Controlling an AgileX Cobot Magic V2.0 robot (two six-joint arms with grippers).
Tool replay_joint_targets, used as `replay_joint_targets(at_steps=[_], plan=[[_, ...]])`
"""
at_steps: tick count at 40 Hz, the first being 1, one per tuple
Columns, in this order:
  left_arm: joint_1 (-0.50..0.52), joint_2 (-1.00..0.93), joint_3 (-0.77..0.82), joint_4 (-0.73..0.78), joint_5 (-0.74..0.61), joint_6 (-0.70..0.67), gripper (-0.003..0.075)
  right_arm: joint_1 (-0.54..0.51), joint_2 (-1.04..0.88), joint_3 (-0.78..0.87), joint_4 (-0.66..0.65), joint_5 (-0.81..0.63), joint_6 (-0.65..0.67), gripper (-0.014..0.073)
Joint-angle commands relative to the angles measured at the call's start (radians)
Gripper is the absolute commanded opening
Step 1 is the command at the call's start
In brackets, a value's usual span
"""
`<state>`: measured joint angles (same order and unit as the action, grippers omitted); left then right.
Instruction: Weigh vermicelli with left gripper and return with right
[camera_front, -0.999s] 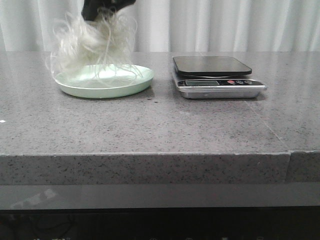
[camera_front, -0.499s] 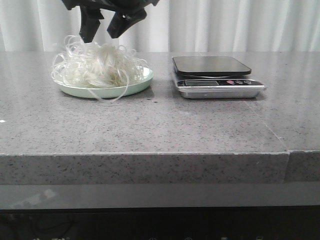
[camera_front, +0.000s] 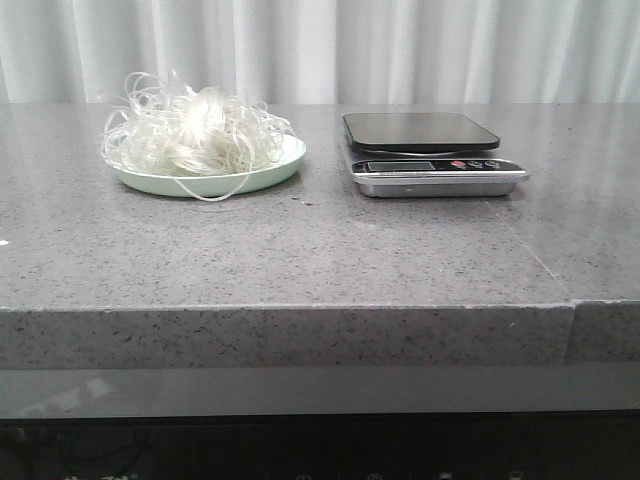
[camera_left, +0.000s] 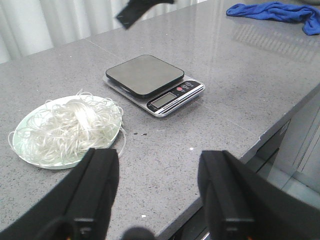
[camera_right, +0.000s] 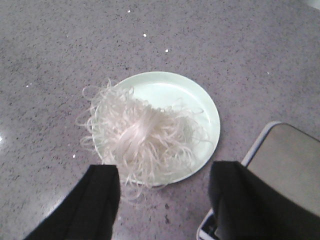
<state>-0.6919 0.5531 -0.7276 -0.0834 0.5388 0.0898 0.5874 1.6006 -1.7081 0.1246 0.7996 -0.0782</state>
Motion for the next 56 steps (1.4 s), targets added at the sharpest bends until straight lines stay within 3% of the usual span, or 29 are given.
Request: replay_joint_targets(at_steps=[1,16,32,51,56], plan=[[-0.003,0.003,-0.026,-0.015,-0.076,0.001,0.0439,-0.003,-0.169,0.117,-0.02,-0.094,0.004,0.051],[-0.003,0.003,-0.026,-0.015,-0.076,0.001,0.0439,-0.004,-0.568,0.506,-0.097,-0.061,0.046,0.051],[-0.003,0.003,-0.026,-0.015,-0.076,0.001,0.0439,-0.004,-0.949,0.775,-0.099,0.098,0.085,0.051],[-0.003,0.003,-0.026,-0.015,-0.076,0.001,0.0438,-0.004,-1.178,0.907,-0.099,0.129,0.09,0.0505],[-0.003,0.003,-0.026,-0.015,-0.076,0.001,0.0438,-0.004,-1.178,0.907,-0.099,0.13,0.09,0.0436]])
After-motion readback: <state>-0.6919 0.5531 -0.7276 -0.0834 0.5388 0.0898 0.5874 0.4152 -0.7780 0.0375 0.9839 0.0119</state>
